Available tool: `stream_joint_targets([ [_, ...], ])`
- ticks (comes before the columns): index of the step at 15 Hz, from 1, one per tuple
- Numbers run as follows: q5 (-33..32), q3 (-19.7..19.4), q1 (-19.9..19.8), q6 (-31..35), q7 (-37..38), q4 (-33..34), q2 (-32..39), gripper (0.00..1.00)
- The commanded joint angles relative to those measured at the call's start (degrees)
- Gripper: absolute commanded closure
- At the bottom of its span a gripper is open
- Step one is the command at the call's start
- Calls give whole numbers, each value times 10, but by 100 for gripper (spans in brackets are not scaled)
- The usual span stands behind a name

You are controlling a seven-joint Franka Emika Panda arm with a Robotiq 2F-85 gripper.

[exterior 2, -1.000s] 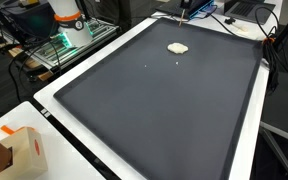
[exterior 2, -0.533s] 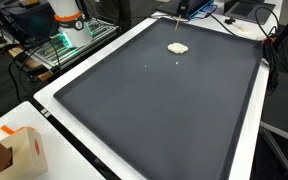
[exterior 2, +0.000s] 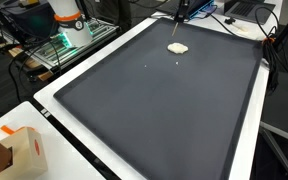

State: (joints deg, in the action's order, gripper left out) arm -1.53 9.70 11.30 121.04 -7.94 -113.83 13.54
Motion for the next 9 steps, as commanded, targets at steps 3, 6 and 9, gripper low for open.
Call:
stream_joint_targets([
  [3,39,8,-18,23,-56,-2,13,97],
  [6,43,7,-22,63,-64,-8,18,97],
  [9,39,6,-24,88,-61,-8,27,97],
])
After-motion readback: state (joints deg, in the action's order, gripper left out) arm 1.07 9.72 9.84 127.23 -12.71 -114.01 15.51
